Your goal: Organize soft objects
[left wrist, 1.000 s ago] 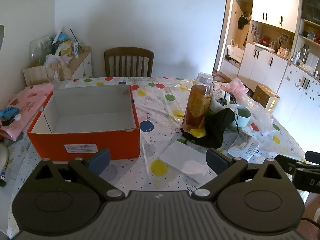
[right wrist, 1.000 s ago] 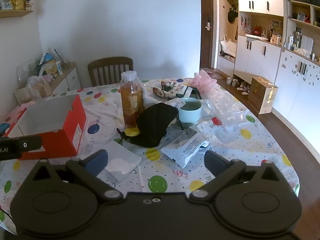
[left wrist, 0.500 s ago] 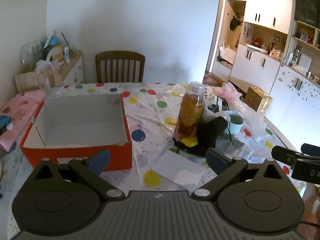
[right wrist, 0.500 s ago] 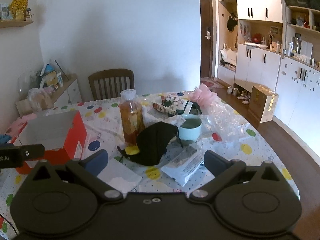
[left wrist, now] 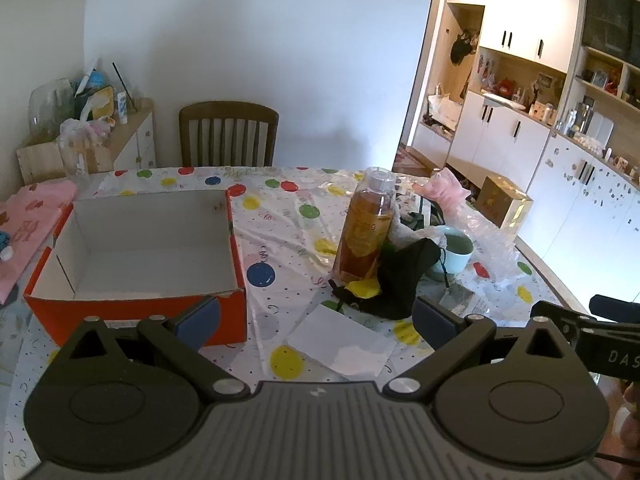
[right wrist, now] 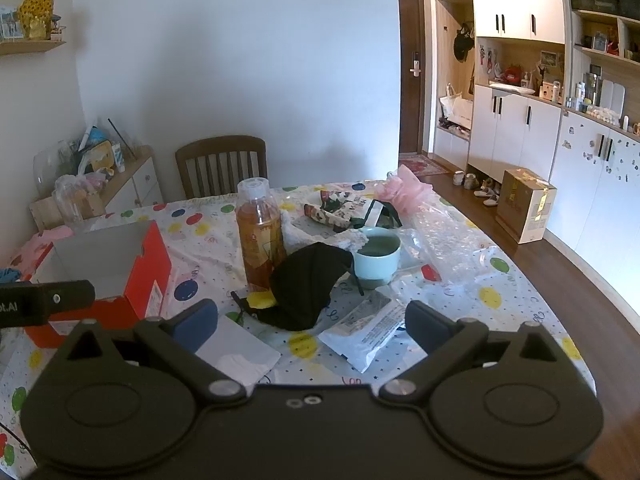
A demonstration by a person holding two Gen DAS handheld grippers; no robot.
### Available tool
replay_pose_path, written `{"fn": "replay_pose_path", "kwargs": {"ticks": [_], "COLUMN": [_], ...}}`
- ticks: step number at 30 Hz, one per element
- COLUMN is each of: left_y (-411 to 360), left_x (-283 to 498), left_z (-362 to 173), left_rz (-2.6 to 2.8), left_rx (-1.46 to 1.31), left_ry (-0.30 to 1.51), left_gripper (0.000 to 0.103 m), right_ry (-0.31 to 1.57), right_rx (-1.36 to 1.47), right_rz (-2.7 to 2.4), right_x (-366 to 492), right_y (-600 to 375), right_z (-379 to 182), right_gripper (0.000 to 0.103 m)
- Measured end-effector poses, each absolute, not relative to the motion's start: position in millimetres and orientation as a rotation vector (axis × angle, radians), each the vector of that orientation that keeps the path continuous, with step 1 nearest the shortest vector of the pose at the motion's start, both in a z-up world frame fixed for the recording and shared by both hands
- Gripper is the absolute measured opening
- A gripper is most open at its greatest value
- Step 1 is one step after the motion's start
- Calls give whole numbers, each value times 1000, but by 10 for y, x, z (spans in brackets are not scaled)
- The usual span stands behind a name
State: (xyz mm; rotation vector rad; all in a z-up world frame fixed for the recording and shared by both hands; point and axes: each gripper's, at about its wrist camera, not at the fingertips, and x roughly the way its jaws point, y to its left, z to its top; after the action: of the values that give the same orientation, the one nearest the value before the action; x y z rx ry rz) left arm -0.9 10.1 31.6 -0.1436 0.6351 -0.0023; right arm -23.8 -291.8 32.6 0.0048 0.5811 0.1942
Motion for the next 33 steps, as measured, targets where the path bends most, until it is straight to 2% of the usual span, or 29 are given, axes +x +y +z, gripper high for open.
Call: {"fn": "replay_pose_path", "kwargs": {"ticks": [33], "left_y": [-282], "left_x": [221], "left_z": [292], "left_rz": [24], "left_rx": [-123], "left_ry": [656], "left_gripper": [103], "right_ry": [603], "right_rx": [12], "right_rz": [253], "right_x": [72], "right_y": [-3220], "right_z": [266], "right_gripper": [98]}}
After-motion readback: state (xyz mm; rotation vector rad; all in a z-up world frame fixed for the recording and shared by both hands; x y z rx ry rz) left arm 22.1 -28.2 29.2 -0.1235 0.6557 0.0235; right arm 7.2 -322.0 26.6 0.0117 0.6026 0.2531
